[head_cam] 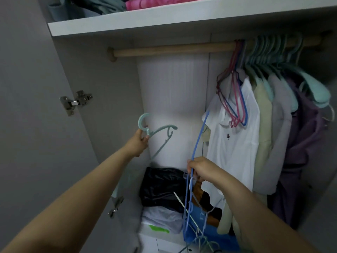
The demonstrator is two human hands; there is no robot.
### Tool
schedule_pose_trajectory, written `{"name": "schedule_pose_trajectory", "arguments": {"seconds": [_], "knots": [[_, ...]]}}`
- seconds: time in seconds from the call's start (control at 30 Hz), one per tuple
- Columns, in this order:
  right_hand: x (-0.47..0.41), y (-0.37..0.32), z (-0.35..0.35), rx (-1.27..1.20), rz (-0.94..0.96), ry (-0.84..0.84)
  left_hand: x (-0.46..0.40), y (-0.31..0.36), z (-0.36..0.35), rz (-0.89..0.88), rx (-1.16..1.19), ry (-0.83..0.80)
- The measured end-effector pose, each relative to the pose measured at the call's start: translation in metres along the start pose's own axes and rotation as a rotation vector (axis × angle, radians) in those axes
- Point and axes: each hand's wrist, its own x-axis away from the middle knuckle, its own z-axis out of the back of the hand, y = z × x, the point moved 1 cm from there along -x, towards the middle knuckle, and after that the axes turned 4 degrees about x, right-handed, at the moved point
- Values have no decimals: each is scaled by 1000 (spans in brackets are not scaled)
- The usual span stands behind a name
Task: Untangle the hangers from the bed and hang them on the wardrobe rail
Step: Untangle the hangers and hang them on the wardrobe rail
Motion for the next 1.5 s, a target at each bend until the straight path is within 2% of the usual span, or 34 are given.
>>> {"name": "schedule_pose_trajectory", "arguments": {"seconds": [0.07, 0.13, 0.3, 0.43, 0.6, 0.87, 1.03, 1.2, 1.33, 1.43, 1.5], "knots": [[0, 0, -1, -17, 6, -4, 0, -3, 3, 76, 175, 20], [0, -1, -1, -18, 11, -8, -3, 6, 7, 83, 217, 51], [-3, -13, 11, -13, 77, 24, -23, 74, 12, -7, 249, 72], [-9, -30, 38, -138, 134, 86, -49, 138, 13, -102, 248, 97], [-23, -37, 57, -246, 165, 105, -77, 201, 3, -148, 387, 130], [-39, -37, 83, -335, 222, 99, -114, 260, -16, -36, 548, 81], [-37, -39, 104, -309, 282, 54, -131, 262, -25, -74, 366, 137], [-38, -30, 119, -373, 287, 37, -139, 278, -36, -130, 282, 20], [-37, -28, 122, -385, 303, 39, -129, 300, -49, -255, 147, -173], [-37, -29, 118, -359, 303, 42, -115, 322, -67, -350, -60, -365], [-34, -29, 117, -347, 303, 53, -107, 328, -77, -359, -95, -416]]}}
